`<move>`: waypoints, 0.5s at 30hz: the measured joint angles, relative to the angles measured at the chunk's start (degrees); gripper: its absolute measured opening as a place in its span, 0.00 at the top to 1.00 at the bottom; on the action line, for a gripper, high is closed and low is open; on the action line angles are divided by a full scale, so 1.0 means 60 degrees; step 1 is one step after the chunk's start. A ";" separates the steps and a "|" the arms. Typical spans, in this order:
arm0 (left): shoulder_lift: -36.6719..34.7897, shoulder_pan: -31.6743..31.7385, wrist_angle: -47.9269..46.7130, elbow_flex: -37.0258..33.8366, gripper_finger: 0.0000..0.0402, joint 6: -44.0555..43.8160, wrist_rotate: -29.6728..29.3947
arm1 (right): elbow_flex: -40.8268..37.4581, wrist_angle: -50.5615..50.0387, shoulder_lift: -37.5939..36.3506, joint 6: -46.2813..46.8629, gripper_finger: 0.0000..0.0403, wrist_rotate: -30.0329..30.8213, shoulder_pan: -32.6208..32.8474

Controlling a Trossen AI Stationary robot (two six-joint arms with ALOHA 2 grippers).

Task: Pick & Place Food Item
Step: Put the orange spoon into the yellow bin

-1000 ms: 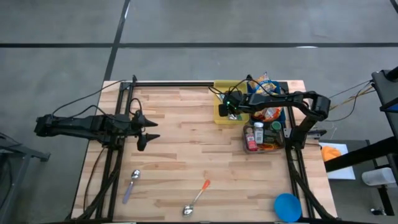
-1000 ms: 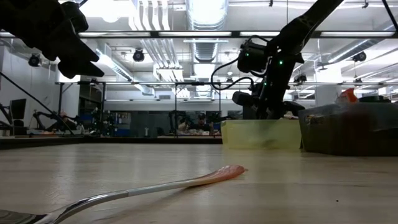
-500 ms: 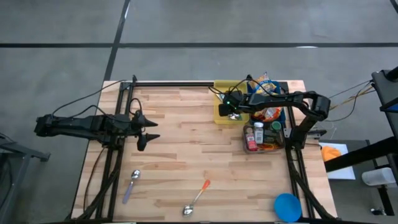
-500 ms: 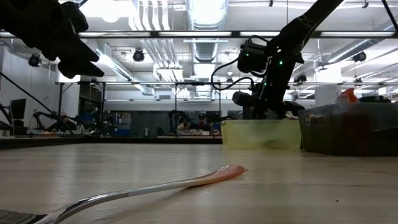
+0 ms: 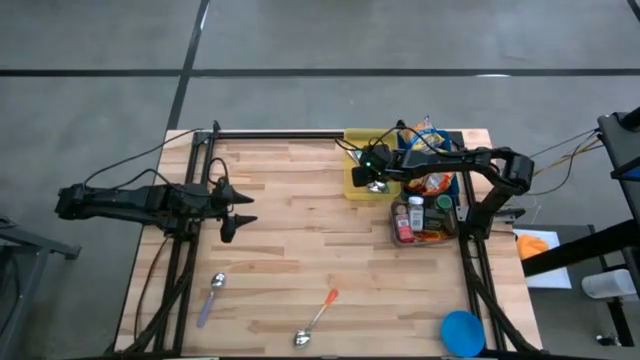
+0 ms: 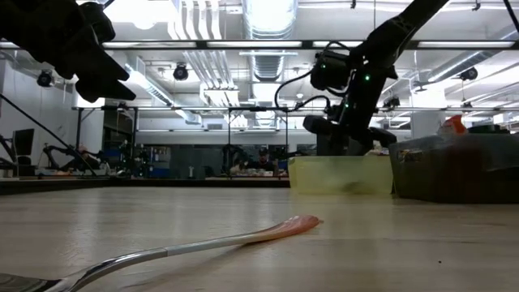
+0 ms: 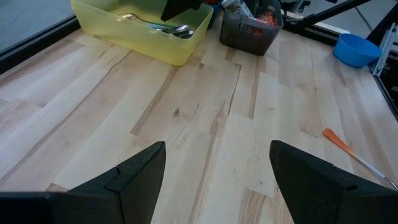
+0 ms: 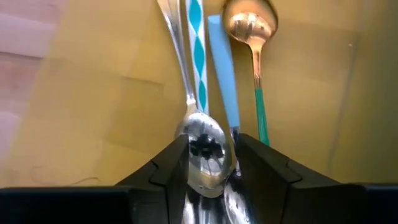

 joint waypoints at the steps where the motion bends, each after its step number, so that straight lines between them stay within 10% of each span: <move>1: 0.0000 -0.0001 -0.0001 0.0004 0.28 -0.0001 -0.0001 | 0.0027 -0.0009 -0.0065 -0.0055 0.66 -0.0002 0.0029; 15: 0.0000 0.0001 0.0001 0.0000 0.28 -0.0002 -0.0004 | 0.0355 0.1358 -0.2075 -0.4339 0.66 -0.1182 0.1634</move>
